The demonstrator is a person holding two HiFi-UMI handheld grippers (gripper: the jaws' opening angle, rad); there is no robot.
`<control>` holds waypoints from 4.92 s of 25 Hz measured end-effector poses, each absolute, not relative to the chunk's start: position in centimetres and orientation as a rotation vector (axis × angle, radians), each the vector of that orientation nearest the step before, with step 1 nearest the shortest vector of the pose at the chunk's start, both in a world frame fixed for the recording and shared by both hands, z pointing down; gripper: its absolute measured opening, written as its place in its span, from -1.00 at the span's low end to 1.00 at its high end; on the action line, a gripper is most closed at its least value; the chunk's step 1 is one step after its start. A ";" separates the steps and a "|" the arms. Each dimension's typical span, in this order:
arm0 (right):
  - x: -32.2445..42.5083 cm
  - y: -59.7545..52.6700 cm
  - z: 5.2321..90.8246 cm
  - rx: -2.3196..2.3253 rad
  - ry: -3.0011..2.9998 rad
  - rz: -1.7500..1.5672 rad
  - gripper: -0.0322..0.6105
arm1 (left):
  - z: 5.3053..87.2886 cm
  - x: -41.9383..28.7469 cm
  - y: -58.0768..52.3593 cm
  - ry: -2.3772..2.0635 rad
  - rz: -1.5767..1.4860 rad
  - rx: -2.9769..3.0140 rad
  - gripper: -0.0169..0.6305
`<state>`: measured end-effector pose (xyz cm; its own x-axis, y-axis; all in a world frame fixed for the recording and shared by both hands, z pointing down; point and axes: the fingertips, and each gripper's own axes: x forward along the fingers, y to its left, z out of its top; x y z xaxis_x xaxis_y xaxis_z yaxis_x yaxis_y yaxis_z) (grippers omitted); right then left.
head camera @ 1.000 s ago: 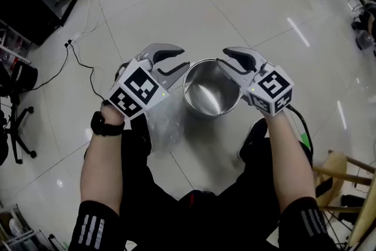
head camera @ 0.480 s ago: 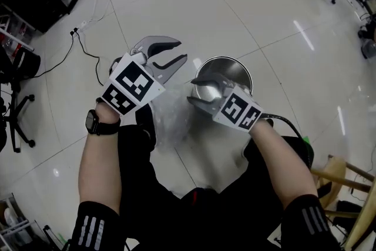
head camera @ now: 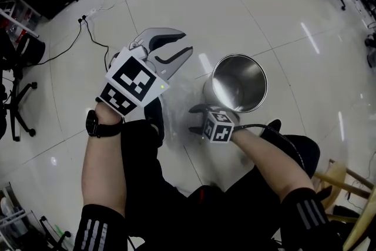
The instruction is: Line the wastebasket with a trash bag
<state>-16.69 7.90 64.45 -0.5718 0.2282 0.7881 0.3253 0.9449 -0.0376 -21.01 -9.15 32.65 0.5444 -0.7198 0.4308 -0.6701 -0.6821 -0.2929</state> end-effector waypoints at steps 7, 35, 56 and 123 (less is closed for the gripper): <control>-15.7 7.2 74.0 -0.240 -2.020 -0.260 0.05 | 31.6 -20.6 -8.6 1.174 -0.764 -2.689 -0.61; -23.1 3.7 63.4 -0.081 -2.197 -0.134 -0.88 | 30.8 -21.1 -9.3 1.200 -0.704 -2.696 -0.61; -5.2 -16.6 44.3 0.563 -2.326 -0.168 -0.88 | 35.1 -19.5 -11.0 1.154 -0.867 -2.751 -0.35; 3.3 -8.2 58.4 -0.335 -1.846 0.223 -0.36 | 60.9 -1.7 -15.4 0.577 -1.752 -2.542 -0.78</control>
<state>3.28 -8.17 58.41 -0.2717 0.3395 0.9005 0.1148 0.9405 -0.3199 -1.66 -15.41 60.94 0.3104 -0.2978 0.9028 -0.2967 -0.9326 -0.2056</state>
